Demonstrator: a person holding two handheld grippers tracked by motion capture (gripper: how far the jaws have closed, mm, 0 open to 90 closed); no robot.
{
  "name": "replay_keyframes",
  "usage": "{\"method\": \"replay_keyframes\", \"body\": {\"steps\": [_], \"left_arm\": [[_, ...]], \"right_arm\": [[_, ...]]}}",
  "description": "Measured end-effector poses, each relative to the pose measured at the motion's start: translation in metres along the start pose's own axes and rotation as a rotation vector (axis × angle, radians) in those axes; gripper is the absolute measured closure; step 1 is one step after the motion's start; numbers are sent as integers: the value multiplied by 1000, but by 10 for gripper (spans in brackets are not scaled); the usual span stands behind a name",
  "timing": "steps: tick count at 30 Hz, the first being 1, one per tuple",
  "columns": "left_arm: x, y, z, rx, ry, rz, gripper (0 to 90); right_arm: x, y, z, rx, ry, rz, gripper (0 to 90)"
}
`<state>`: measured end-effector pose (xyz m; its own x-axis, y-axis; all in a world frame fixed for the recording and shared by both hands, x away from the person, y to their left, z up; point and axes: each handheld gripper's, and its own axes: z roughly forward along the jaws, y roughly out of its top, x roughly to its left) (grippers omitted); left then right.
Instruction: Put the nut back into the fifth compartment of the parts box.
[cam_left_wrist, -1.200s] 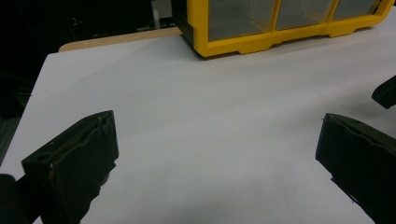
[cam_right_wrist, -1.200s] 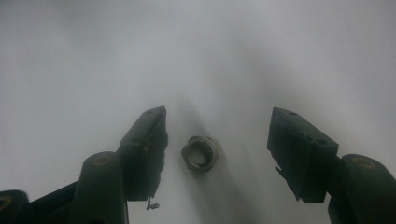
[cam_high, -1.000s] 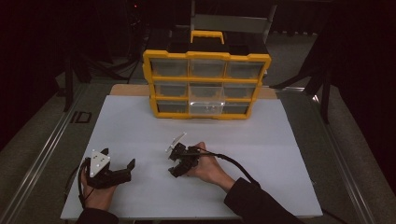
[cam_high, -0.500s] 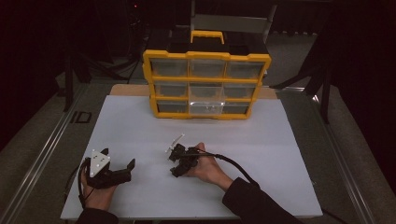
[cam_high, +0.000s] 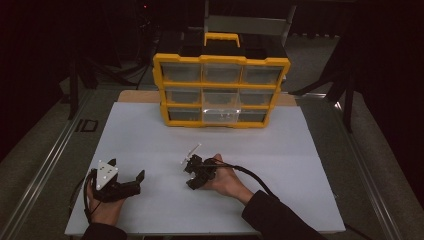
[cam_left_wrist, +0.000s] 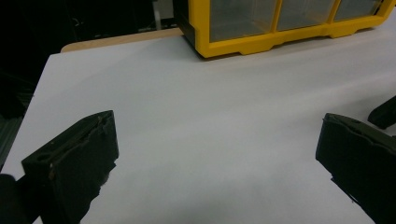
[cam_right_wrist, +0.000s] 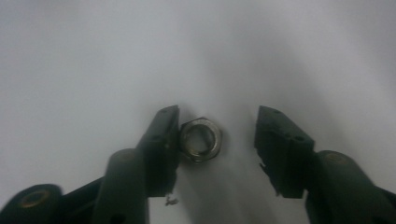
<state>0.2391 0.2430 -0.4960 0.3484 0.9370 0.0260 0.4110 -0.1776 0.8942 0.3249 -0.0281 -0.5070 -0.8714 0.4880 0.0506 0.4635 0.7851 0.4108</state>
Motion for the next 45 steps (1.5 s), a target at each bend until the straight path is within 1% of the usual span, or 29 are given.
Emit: {"method": "replay_keyframes", "body": {"steps": [1, 2, 5, 6, 9, 12, 13, 15, 16, 17, 20, 23, 26, 34, 39, 43, 45], "left_arm": [[0, 0, 0, -1, 0, 0, 0], [0, 0, 0, -1, 0, 0, 0], [0, 0, 0, 0, 0, -1, 0], [0, 0, 0, 0, 0, 0, 0], [0, 0, 0, -1, -1, 0, 0], [0, 0, 0, 0, -1, -1, 0], [0, 0, 0, -1, -1, 0, 0], [0, 0, 0, 0, -1, 1, 0], [0, 0, 0, -1, -1, 0, 0], [0, 0, 0, 0, -1, -1, 0], [0, 0, 0, 0, -1, -1, 0], [0, 0, 1, 1, -2, -1, 0], [0, 0, 0, 0, -1, -1, 0], [0, 0, 1, 2, -2, -1, 0], [0, 0, 1, 1, -1, -2, 0], [0, 0, 1, 2, -1, -1, 0], [0, 0, 0, 1, 0, 0, 0]], "right_arm": [[1, 0, 0, 2, 3, -5, 541], [1, 0, 0, 2, 3, -5, 541], [1, 0, -1, 17, 4, -19, 580], [1, 0, -1, 17, 4, -19, 580], [0, 1, -1, 27, 0, -19, 622], [0, 1, -1, 29, -3, -27, 637], [0, 2, -1, 34, -6, -35, 671], [0, 2, -1, 34, -6, -35, 671], [1, 3, -1, 39, -5, -33, 689], [1, 3, -1, 47, -7, -42, 695], [1, 4, -1, 48, -8, -51, 697], [0, 4, -1, 51, -2, -42, 698], [0, 4, -1, 52, -2, -51, 699], [0, 5, -1, 56, -1, -45, 700], [0, 5, -2, 56, -1, -51, 700], [1, 4, -5, 57, -1, -47, 700], [0, 5, -10, 52, -3, -53, 701]]}}
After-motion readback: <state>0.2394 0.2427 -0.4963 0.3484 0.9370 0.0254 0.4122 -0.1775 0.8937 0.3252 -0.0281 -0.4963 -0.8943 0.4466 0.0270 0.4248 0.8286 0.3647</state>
